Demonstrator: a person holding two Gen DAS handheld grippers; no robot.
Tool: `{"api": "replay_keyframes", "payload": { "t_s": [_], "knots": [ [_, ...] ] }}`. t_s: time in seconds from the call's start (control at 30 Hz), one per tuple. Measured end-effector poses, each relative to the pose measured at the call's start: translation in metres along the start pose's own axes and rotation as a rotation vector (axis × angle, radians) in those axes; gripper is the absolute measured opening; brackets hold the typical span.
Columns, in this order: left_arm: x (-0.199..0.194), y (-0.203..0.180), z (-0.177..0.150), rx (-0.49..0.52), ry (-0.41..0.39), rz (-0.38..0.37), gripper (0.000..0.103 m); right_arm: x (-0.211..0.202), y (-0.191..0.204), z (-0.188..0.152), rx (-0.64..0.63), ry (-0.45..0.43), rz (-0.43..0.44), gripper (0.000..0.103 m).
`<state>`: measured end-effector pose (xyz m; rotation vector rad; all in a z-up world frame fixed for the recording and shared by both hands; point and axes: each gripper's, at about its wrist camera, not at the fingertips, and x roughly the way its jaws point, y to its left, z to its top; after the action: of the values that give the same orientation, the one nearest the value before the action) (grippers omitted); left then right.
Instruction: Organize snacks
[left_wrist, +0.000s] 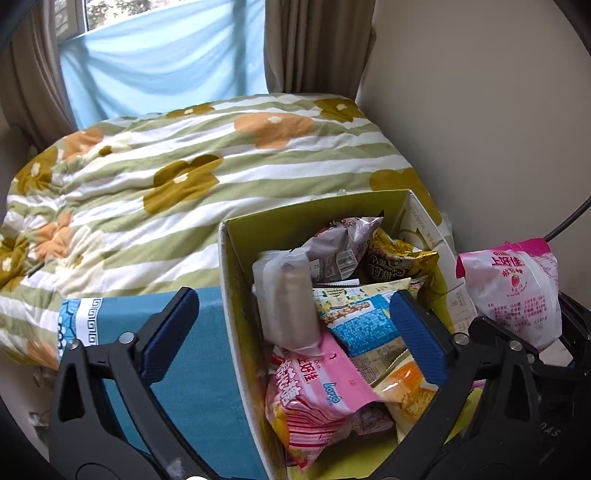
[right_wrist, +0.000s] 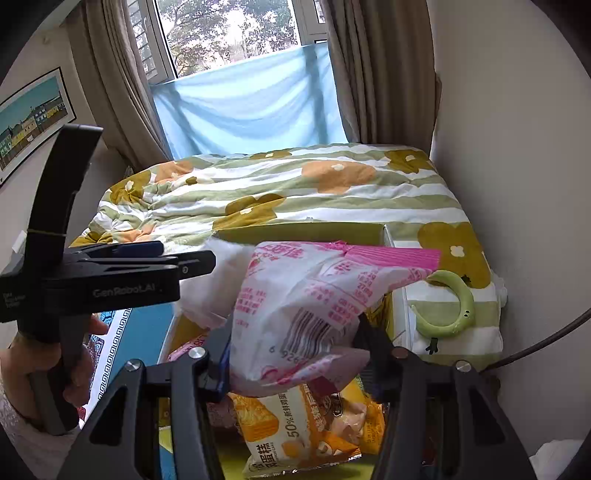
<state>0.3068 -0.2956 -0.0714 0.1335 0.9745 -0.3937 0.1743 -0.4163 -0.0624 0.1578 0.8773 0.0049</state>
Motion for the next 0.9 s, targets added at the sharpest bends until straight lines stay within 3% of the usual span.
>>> {"api": "replay_keyframes", "payload": {
  "t_s": [0.27, 0.7, 0.73, 0.8, 0.83, 0.9],
  "knots": [
    [-0.018, 0.019, -0.038, -0.011, 0.033, 0.051, 0.103, 0.011, -0.018, 0.0, 0.027, 0.038, 0.034, 0.049],
    [-0.011, 0.046, -0.047, -0.095, 0.08, 0.1, 0.103, 0.06, -0.014, 0.054, -0.032, 0.07, 0.066, 0.052],
    [-0.011, 0.048, -0.048, -0.097, 0.08, 0.104, 0.103, 0.064, -0.014, 0.056, -0.032, 0.07, 0.062, 0.056],
    [-0.011, 0.05, -0.051, -0.099, 0.081, 0.116, 0.103, 0.066, -0.015, 0.058, -0.034, 0.06, 0.047, 0.082],
    [-0.011, 0.052, -0.054, -0.102, 0.084, 0.119, 0.103, 0.065, -0.014, 0.057, -0.033, 0.056, 0.036, 0.103],
    [-0.012, 0.056, -0.059, -0.115, 0.088, 0.113, 0.103, 0.06, -0.013, 0.051, -0.031, 0.051, 0.03, 0.103]
  ]
}}
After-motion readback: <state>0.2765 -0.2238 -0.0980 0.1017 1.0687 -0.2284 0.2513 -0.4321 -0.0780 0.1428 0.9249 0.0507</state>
